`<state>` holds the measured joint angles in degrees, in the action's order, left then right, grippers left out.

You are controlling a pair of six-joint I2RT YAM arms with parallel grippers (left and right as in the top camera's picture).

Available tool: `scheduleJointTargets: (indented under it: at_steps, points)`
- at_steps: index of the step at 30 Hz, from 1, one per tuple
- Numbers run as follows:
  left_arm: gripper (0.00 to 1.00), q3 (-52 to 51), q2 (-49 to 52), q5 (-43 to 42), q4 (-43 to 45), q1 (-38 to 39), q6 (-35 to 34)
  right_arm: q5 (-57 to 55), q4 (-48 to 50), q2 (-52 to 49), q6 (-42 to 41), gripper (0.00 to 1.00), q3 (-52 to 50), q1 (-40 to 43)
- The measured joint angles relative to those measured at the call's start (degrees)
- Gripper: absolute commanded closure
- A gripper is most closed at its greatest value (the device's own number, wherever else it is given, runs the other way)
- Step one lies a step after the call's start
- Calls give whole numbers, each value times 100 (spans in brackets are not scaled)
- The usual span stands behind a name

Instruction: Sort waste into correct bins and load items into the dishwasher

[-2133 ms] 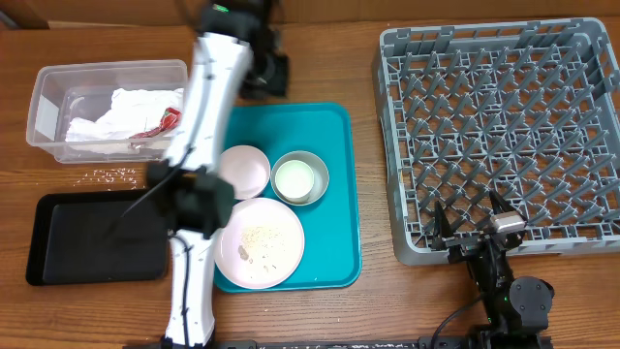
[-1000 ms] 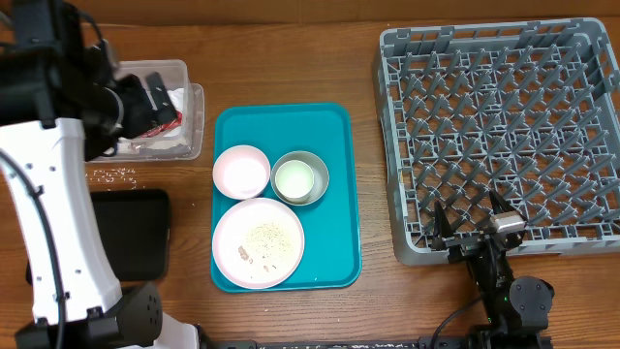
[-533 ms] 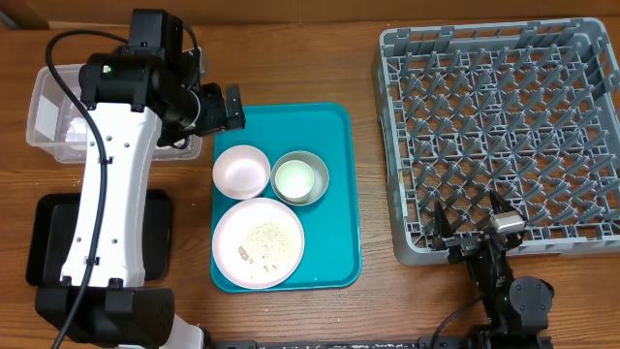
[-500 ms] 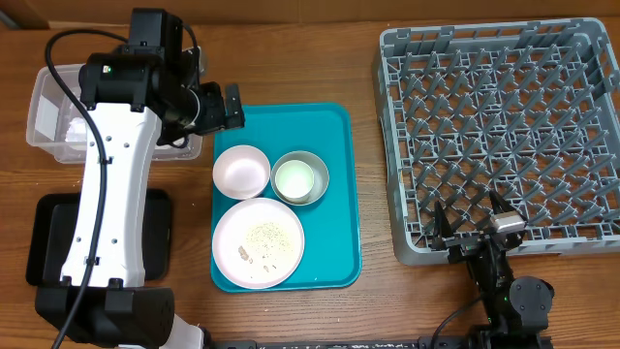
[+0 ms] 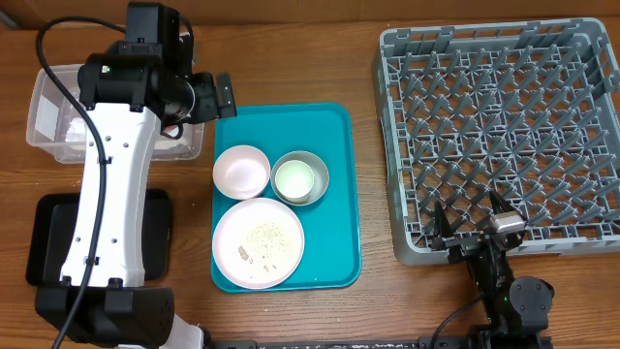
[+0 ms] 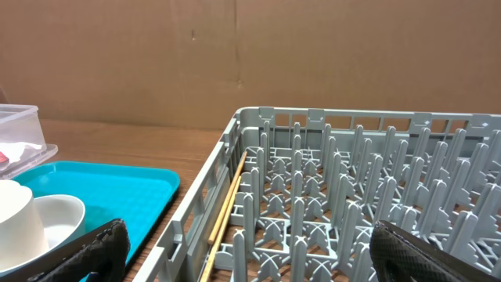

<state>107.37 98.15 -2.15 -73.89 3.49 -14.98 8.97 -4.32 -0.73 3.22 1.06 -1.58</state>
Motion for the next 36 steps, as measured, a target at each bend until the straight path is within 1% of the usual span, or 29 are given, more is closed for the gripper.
scheduleJointTargets:
  at_steps: [3, 7, 10, 14, 16, 18, 22, 28, 36]
  points:
    - [0, 0, 2, 365, 155, -20, -59, 2, 0, 0, 2, 0, 0, 0]
    - [0, 0, 2, 1032, 175, -195, -588, 2, 2, 0, 0, 0, 0, 0]
    - [0, 0, 2, 1379, 175, -535, -992, 0, 7, 0, 2, 0, 0, 0]
    - [0, 0, 2, 1565, 175, -1257, -1585, 0, 2, 0, 2, 0, 0, 0]
    - [0, 0, 2, 1493, 168, -1620, -1829, 0, 4, 0, 0, 0, 0, 0]
    - [0, 0, 2, 1248, 166, -1985, -2013, -2, 4, 0, 2, 0, 0, 0]
    - [0, 0, 2, 813, 151, -2363, -2203, 0, 2, 0, 0, 0, 0, 0]
    - [0, 0, 2, 566, 151, -2459, -2280, 0, 7, 0, 2, 0, 0, 0]
    - [0, 0, 2, 470, 151, -2459, -2282, 0, 2, 0, 0, 0, 0, 0]
